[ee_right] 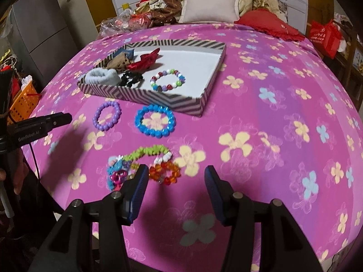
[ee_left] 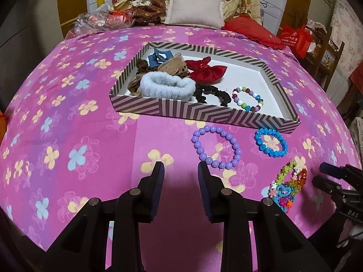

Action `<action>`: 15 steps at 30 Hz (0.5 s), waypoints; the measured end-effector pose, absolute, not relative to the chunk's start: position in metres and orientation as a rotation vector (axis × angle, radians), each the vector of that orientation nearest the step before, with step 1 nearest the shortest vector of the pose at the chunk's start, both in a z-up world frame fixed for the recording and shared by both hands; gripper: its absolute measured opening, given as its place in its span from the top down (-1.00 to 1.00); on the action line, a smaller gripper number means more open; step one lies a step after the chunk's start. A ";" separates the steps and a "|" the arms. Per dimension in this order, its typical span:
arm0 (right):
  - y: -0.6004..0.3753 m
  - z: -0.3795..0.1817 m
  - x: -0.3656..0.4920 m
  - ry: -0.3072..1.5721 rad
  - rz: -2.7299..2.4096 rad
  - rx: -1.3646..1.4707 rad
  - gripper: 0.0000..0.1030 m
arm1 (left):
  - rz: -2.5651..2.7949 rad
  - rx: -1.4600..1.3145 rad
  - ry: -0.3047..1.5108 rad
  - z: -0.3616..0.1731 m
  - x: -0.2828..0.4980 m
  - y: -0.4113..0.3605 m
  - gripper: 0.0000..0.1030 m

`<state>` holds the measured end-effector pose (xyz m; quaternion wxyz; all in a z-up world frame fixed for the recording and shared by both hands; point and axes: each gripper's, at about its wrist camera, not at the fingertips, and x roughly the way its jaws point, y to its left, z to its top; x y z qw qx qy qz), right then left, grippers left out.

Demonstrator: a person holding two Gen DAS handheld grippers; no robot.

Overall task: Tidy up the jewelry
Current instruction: 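Withdraw both tools from the tray toward the remaining bracelets, then grasp the amber crystal bracelet with the right tool while the left tool grasps the purple bead bracelet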

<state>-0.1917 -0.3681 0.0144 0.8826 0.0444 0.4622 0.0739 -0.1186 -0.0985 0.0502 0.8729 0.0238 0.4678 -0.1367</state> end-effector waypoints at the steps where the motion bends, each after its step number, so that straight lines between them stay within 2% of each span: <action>1: -0.367 0.013 -0.192 0.965 0.159 0.093 -0.04 | -0.285 0.043 0.983 0.049 -0.118 -0.098 0.67; 15: -0.342 0.003 -0.186 0.991 0.214 0.063 0.01 | -0.282 0.025 1.004 0.042 -0.116 -0.096 0.67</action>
